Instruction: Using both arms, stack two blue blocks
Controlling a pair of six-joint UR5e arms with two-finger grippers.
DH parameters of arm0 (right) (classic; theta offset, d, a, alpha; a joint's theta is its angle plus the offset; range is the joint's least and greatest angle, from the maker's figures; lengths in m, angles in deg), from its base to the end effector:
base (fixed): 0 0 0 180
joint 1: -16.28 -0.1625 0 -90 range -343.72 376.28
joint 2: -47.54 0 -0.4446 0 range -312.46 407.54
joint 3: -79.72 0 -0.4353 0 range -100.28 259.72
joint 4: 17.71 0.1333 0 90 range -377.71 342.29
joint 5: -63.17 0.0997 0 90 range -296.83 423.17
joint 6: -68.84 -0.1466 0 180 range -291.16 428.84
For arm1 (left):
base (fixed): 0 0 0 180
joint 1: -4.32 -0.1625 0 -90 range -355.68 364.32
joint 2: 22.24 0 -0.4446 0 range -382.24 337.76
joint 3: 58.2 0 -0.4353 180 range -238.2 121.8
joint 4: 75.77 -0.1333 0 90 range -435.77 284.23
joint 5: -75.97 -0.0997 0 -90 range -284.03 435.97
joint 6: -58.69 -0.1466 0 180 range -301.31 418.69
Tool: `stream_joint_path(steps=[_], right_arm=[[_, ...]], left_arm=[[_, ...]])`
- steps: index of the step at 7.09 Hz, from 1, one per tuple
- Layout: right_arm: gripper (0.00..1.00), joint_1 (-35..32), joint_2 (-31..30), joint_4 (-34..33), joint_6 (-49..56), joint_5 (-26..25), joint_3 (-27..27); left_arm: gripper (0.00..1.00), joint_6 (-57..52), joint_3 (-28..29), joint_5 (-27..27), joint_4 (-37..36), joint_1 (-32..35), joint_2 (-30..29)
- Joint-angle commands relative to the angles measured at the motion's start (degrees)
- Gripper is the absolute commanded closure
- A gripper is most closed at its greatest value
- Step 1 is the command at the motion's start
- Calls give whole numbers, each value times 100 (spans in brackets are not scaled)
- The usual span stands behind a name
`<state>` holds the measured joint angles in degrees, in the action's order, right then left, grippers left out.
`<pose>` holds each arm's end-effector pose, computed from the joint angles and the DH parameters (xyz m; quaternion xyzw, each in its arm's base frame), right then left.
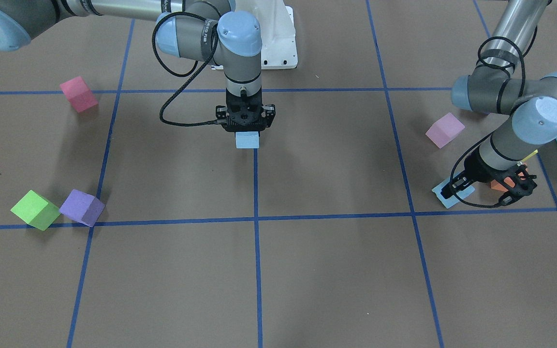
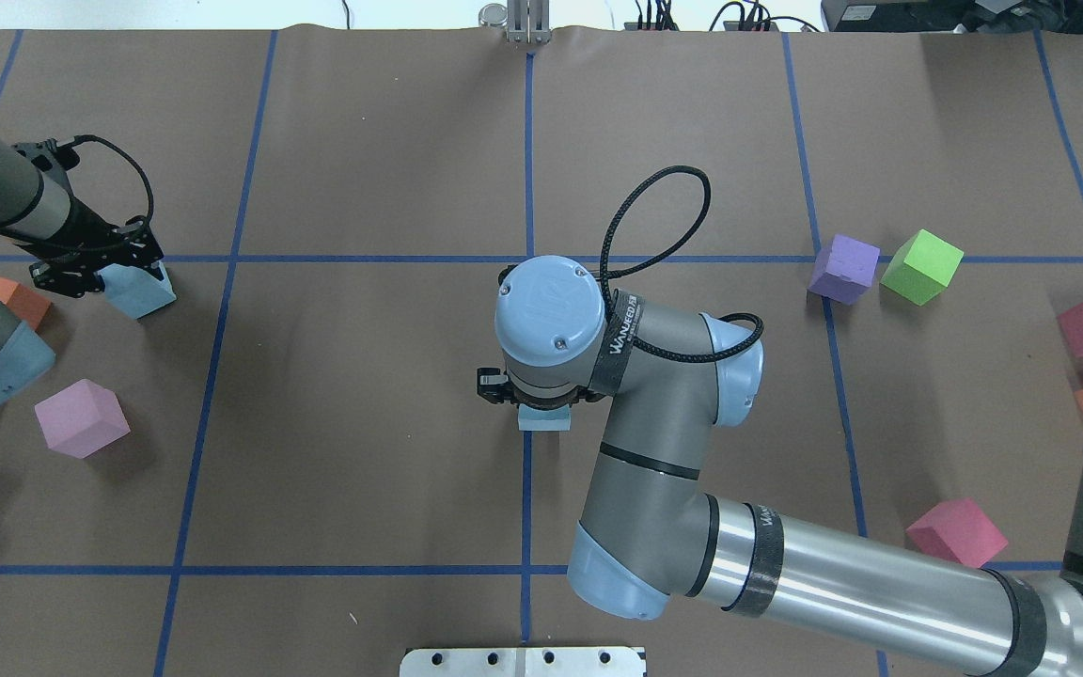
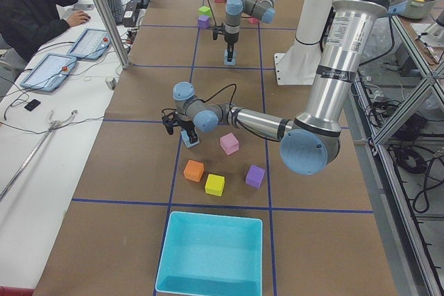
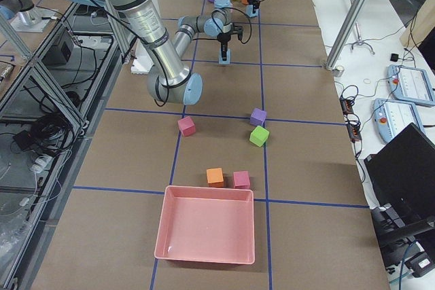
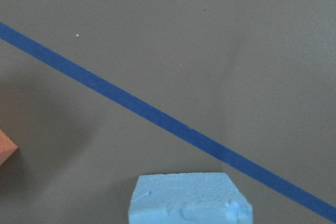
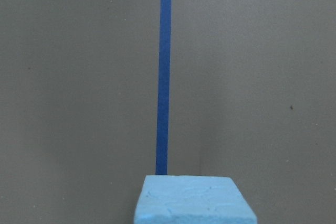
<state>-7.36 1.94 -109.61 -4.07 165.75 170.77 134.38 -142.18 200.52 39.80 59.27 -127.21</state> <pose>-0.6806 -0.4086 0.2050 0.0329 -0.3811 0.0122 0.9239 0.3583 -0.5981 0.5673 -0.0723 0.3943 -0.2340 0.8857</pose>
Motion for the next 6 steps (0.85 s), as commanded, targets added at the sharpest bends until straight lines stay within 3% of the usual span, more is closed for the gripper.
stream_joint_path(steps=[1, 6], right_arm=[[51, 0, 33, 383, -170, -1, -279], [49, 0, 200, 375, -355, -1, -394]], left_arm=[[53, -2, -135, 17, -9, 7, -24], [53, 7, -452, 193, -53, 25, 47]])
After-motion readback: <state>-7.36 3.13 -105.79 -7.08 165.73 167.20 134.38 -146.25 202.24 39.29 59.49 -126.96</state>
